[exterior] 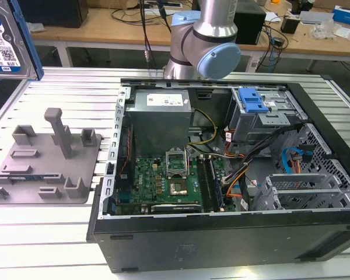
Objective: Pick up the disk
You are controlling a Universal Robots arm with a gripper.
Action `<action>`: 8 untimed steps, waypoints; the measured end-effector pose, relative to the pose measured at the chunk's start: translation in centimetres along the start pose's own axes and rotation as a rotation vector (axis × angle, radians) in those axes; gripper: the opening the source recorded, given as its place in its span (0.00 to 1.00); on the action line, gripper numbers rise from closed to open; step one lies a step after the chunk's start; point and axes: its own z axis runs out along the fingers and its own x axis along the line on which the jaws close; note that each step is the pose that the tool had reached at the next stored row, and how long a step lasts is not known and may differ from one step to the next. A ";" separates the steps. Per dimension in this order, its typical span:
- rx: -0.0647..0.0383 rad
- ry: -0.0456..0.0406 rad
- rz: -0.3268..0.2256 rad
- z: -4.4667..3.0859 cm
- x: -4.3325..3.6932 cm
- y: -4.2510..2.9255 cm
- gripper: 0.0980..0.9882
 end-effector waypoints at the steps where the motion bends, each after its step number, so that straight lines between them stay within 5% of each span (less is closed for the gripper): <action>1: 0.000 0.0000 0.000 0.00 0.00 0.00 0.30; 8: 0.000 -0.0002 0.000 0.00 0.01 0.00 0.30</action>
